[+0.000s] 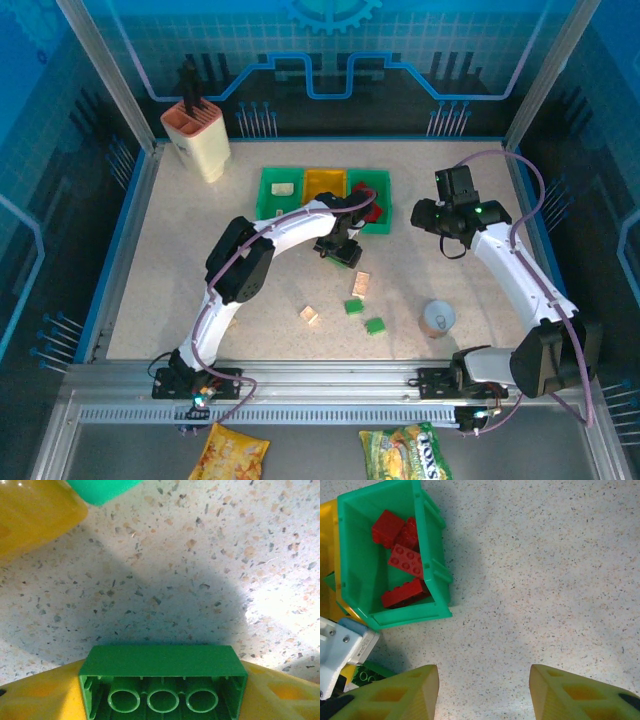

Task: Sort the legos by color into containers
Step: Pick up the lego from the center of the table, then place the lego in the container.

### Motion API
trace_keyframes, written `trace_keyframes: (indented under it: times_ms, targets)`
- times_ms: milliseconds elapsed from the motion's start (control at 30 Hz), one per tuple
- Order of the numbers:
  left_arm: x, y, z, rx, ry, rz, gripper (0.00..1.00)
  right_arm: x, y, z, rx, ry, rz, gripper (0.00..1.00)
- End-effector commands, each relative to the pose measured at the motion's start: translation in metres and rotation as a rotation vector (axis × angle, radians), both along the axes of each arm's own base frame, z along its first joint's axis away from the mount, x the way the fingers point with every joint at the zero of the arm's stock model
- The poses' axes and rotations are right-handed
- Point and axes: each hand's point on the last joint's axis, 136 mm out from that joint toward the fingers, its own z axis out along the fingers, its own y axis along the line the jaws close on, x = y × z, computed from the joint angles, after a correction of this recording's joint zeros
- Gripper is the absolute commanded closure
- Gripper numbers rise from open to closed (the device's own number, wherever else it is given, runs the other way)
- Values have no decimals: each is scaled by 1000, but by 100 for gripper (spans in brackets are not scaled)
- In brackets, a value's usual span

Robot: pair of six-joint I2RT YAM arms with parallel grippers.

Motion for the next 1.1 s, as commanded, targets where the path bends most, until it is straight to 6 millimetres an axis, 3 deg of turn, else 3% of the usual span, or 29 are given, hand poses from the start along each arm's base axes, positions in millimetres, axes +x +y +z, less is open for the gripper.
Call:
trace_keyframes:
  times_ms: [0,267,433,733,1067]
  targets:
    - [3,1,35,-26,-57,17,34,-5,-4,7,5,-3,-5,48]
    - [13,6,70,-67,-119,69,35,-5,-4,10,1,-2,0,48]
    - [30,16,94,-127,-166,145,35,-4,-3,12,-1,-6,4,48]
    - [79,39,115,-249,-237,353,35,-6,-5,12,-11,-2,7,48]
    - [138,45,126,-336,-321,465,36,-13,-9,10,-23,5,1,48]
